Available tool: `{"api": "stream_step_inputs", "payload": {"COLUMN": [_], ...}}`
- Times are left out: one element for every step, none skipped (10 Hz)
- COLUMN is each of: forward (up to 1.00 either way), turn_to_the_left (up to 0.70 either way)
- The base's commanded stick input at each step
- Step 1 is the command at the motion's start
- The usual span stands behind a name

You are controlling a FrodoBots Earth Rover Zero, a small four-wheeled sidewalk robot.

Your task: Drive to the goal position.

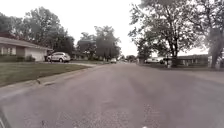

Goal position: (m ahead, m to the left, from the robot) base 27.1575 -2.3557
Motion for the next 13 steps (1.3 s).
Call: {"api": "stream_step_inputs", "payload": {"forward": [0.70, 0.70, 0.70, 0.70, 0.70, 0.70, 0.70, 0.70, 0.70, 0.70, 0.70, 0.70, 0.70], "turn_to_the_left": [0.00, 0.00, 0.00, 0.00, 0.00, 0.00, 0.00, 0.00, 0.00, 0.00, 0.00, 0.00, 0.00]}}
